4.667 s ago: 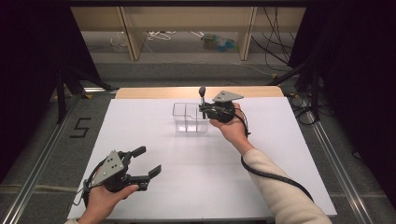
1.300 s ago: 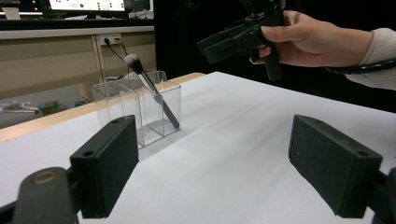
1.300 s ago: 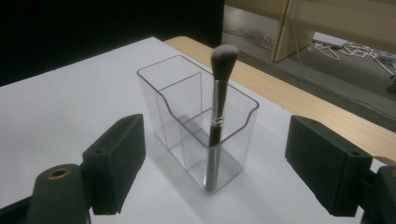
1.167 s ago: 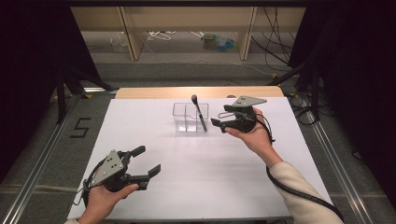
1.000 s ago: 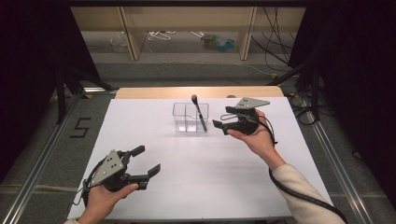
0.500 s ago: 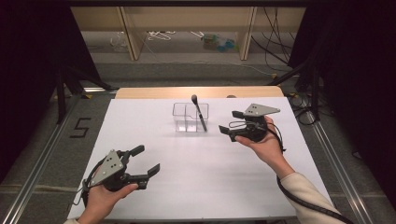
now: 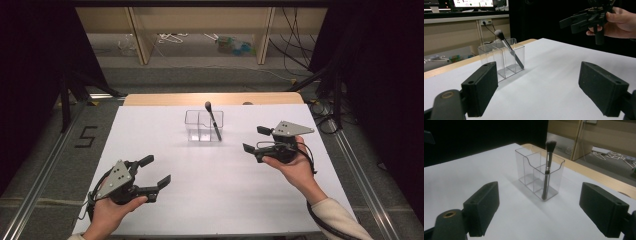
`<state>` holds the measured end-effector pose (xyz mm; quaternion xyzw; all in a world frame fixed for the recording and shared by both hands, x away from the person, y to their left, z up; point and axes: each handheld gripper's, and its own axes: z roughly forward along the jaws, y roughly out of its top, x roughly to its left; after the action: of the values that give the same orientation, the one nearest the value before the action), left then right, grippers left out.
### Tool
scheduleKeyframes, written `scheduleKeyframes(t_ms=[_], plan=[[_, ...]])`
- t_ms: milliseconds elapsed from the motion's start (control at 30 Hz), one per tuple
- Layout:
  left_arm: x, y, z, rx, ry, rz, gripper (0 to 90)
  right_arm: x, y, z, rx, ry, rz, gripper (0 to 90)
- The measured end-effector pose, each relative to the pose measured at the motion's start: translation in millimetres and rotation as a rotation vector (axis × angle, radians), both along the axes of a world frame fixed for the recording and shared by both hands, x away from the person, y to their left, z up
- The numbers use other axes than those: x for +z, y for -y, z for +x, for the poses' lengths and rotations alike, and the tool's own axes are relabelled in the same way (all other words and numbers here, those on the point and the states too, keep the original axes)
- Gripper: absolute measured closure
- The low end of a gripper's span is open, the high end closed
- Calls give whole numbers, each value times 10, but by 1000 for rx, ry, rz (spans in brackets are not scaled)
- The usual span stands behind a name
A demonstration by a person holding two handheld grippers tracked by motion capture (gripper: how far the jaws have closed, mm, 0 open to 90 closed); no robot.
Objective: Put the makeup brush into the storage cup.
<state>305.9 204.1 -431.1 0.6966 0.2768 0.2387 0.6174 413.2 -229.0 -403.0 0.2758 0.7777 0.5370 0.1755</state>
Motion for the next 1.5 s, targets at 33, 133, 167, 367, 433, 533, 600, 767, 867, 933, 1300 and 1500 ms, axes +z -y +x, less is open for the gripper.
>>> scheduleKeyframes(t_ms=[33,133,167,367,433,533,600,767,867,933,1300,1500], plan=[[0,-1,1,0,1,0,157,-4,19,-20,-3,-2,-6,172],[0,-1,1,-1,1,-1,157,-28,62,-67,-5,-1,3,170],[0,-1,1,-1,1,0,157,-36,79,-87,-7,-1,6,170],[6,-18,11,-3,11,9,157,-48,175,-173,-16,10,33,168],[5,-21,13,0,10,4,157,-54,208,-212,-23,-2,43,167],[5,-23,17,-1,11,2,157,-71,244,-265,-24,1,73,165],[1,-20,15,1,3,-6,157,-80,258,-305,-24,1,78,166],[2,-38,27,-6,13,-3,157,-106,281,-431,-11,-16,74,164],[-1,-45,30,-8,10,-6,157,-136,271,-493,-1,-17,79,164],[-1,-49,31,-9,11,-4,157,-161,261,-518,11,-17,95,163],[-10,-49,31,-3,7,2,158,-238,292,-585,14,-25,39,163],[-17,-40,39,-2,4,9,159,-252,300,-558,16,-18,57,162]])
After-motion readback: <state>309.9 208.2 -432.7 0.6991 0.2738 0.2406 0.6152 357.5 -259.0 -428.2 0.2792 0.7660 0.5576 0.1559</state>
